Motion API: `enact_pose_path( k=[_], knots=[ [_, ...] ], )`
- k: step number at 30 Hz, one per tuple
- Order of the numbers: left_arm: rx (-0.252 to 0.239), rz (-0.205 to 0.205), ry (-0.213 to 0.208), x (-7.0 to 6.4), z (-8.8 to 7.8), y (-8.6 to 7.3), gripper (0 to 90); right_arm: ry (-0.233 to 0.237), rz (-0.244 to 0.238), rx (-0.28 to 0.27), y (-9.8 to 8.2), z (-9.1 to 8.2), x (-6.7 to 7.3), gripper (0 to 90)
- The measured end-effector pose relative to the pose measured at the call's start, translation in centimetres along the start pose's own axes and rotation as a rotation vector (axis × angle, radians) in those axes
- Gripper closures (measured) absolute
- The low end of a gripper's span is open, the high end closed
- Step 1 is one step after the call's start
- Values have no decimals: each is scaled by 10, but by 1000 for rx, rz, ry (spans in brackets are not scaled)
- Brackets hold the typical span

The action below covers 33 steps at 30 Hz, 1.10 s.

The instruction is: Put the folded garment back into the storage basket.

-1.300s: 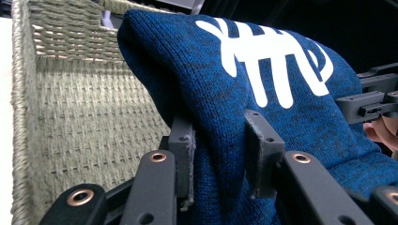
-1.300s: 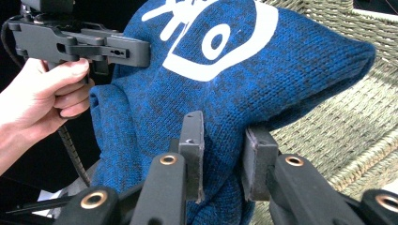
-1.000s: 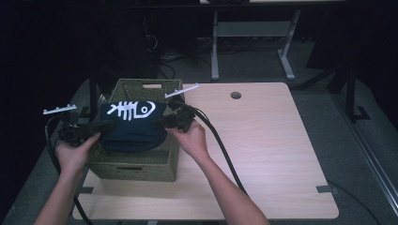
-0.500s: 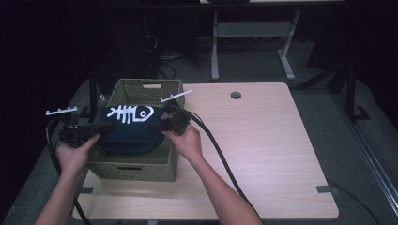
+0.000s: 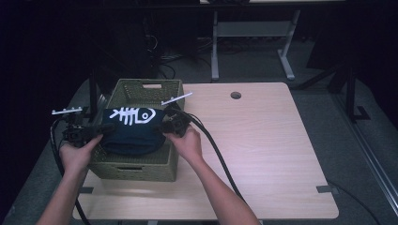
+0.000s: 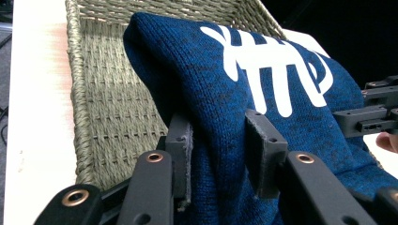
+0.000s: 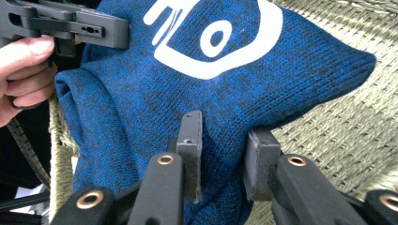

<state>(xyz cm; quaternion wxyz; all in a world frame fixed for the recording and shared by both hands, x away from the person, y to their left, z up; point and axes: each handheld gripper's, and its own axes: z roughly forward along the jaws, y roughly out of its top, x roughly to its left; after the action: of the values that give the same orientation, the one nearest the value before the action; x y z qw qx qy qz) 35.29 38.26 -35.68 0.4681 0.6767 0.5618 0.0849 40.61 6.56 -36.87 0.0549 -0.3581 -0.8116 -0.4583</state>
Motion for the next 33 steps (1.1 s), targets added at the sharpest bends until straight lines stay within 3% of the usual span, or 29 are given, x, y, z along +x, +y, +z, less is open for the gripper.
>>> enact_pose_path(
  k=[17, 20, 21, 23, 26, 29, 33],
  knots=[
    [13, 12, 13, 0, 3, 0, 647, -19, -19, 7, -4, 2, 1, 696],
    [6, 14, 35, 0, 2, 1, 591, -35, -27, 15, -4, 3, 1, 623],
    [0, 9, 43, 1, 1, 1, 550, -58, -30, 16, -4, 3, 1, 559],
    [-8, 4, 41, 3, -1, 2, 545, -113, -50, 4, -3, 1, 3, 521],
    [-24, 11, 40, 3, -5, 2, 551, -143, -61, 5, -2, -1, 6, 491],
    [-30, 14, 40, 1, -6, 3, 549, -145, -61, -16, -1, -6, 6, 477],
    [-46, 24, 22, -3, -8, 4, 550, -112, -49, -39, 2, -16, 5, 476]
  ],
)
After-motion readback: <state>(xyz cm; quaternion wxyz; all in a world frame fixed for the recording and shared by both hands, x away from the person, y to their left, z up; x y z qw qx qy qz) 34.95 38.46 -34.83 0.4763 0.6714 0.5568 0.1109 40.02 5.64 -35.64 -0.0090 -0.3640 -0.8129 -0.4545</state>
